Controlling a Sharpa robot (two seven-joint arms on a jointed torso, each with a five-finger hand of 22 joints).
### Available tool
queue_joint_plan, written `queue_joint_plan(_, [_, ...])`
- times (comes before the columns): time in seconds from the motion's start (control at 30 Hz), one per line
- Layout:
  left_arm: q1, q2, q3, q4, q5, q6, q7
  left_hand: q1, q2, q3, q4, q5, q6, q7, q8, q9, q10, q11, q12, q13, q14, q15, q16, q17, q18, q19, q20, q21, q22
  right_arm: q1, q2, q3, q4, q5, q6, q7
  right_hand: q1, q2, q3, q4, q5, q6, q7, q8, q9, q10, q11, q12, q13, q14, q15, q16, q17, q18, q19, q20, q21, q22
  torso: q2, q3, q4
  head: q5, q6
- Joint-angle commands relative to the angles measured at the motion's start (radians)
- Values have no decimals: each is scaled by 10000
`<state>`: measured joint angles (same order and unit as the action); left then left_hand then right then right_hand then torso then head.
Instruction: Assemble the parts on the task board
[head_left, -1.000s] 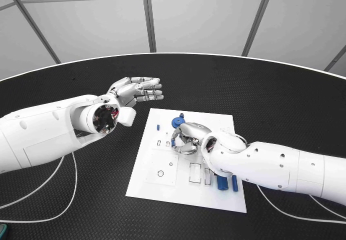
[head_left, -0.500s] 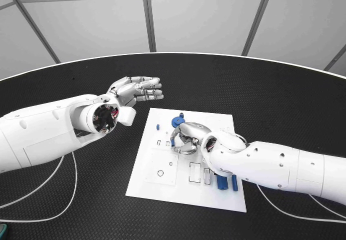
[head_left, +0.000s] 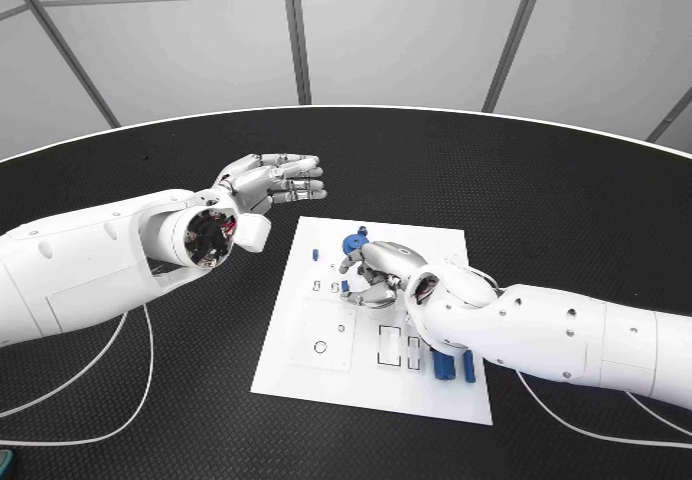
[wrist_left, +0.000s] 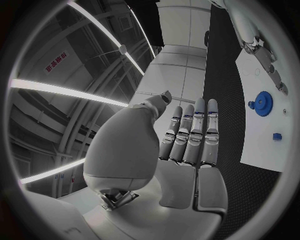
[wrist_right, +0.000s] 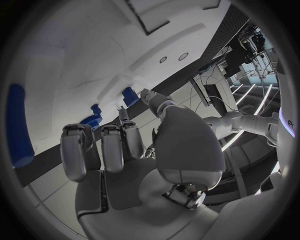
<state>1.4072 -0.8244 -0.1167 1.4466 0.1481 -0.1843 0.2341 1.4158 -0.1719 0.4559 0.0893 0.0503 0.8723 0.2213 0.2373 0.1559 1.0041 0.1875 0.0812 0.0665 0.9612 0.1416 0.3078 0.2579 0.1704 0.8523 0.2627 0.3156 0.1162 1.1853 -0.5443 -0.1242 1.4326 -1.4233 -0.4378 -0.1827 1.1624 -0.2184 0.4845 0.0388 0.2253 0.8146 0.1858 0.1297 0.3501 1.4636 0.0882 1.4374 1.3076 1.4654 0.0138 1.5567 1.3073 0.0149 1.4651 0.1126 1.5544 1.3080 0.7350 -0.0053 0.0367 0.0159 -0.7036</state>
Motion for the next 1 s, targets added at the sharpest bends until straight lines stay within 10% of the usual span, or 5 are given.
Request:
queue_joint_plan(0.03, [0, 4, 0, -21, 0, 25, -16, -131, 6, 75, -15, 7, -25, 284, -64, -12, 53, 46, -62, 1, -10, 18, -44, 20, 124, -15, 55, -52, -17, 1, -206, 3, 272, 0, -253, 129, 47, -28, -34, 1, -42, -34, 1, -50, -8, 2, 95, -18, 1522, 949, 63, -35, 2196, -80, 918, 88, -29, 2407, -11, 3, -7, -8, 12])
queue_joint_plan(0.5, [-43, 204, -3, -757, -2898, 1721, -1316, -1154, 115, 324, 119, 9, 802, -423, 330, 220, 2452, -866, 702, 389, 3420, -1074, 1863, 1388, 161, 2263, -1080, 1558, 622, 951, -2735, 19, 2316, 3043, 135, 2496, 381, 140, -109, -39, -49, 934, -257, 780, 182, -290, -129, -354, 1209, 760, -127, -347, 1574, 236, 271, -63, -1007, 1372, -312, 39, -101, 60, 163])
queue_joint_plan(0.6, [-47, 260, -3, -999, -3711, 2307, -2163, -1815, -109, -217, 580, -24, 830, -724, 437, 395, 3134, -1226, 1533, 1124, 4566, -1451, 4313, 3097, 116, 3321, -1617, 2654, 1175, 1100, -3397, 16, 2518, 3866, 55, 2576, 342, 138, -146, 8, -33, 1030, -305, 939, 226, -263, -175, -338, 1214, 747, -170, -385, 1523, 229, 293, -104, -1004, 1385, -403, 50, -99, 80, 169])
queue_joint_plan(0.73, [-47, 371, -3, -1206, -4926, 2963, -3613, -2153, 24, -604, 1064, -26, 1009, -870, 842, 789, 3292, -1449, 2847, 2321, 5132, -1616, 9041, 8157, 118, 3807, -1902, 3855, 1872, 1191, -4120, 12, 2609, 4610, -139, 2607, 333, 142, -162, 34, 19, 1081, -339, 1049, 259, -248, -207, -333, 1211, 743, -200, -406, 1496, 228, 302, -134, -1014, 1380, -570, 118, -101, 109, 107])
queue_joint_plan(1.0, [-44, 792, -2, -1283, -7185, 3267, -5884, -2500, 338, -1463, 1997, -43, 366, -1077, 2439, 2226, 1756, -1599, 6420, 5456, 5525, -1782, 11307, 10963, 114, 3488, -2083, 5706, 3095, 1240, -4793, 8, 2599, 5000, -313, 2489, 336, 117, -183, 36, 34, 1099, -360, 1112, 278, -191, -226, -272, 1259, 737, -218, -423, 1469, 231, 301, -152, -1029, 1367, -729, 216, -98, 145, 14])
